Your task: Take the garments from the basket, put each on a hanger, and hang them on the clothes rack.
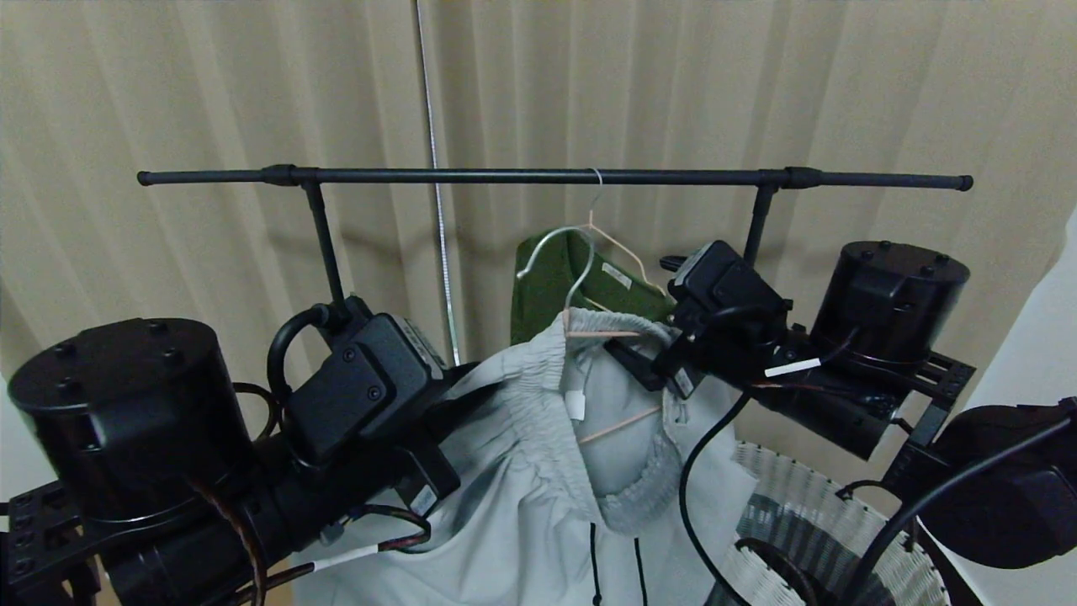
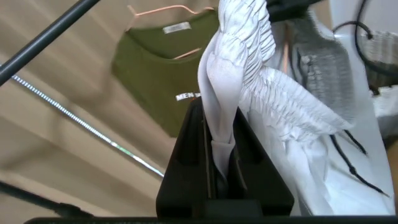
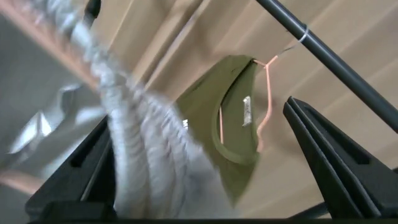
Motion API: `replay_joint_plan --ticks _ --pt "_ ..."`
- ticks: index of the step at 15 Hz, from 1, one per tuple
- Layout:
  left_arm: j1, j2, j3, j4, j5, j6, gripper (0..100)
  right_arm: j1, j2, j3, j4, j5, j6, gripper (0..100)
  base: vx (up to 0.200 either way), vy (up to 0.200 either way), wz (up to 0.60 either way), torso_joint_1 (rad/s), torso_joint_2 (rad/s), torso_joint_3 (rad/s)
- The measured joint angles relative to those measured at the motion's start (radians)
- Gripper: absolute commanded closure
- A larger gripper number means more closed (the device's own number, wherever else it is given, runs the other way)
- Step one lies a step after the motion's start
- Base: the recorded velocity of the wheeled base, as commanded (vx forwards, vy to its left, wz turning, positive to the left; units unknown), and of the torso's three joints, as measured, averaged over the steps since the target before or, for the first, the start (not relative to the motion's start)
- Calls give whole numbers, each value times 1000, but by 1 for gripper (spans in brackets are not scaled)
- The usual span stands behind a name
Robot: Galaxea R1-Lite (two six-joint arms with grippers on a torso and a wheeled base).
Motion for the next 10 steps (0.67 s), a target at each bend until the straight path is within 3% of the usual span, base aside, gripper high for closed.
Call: replay_joint_plan --ticks 4,5,10 --pt "-3 -8 5 0 -27 3 100 2 6 7 -2 4 0 0 0 0 0 0 0 0" --pt "-3 -9 5 0 -27 3 100 2 6 9 -2 3 0 100 0 0 0 0 0 0" --pt "1 -17 2 -1 -28 1 100 3 6 25 -10 9 4 100 0 0 0 0 0 0"
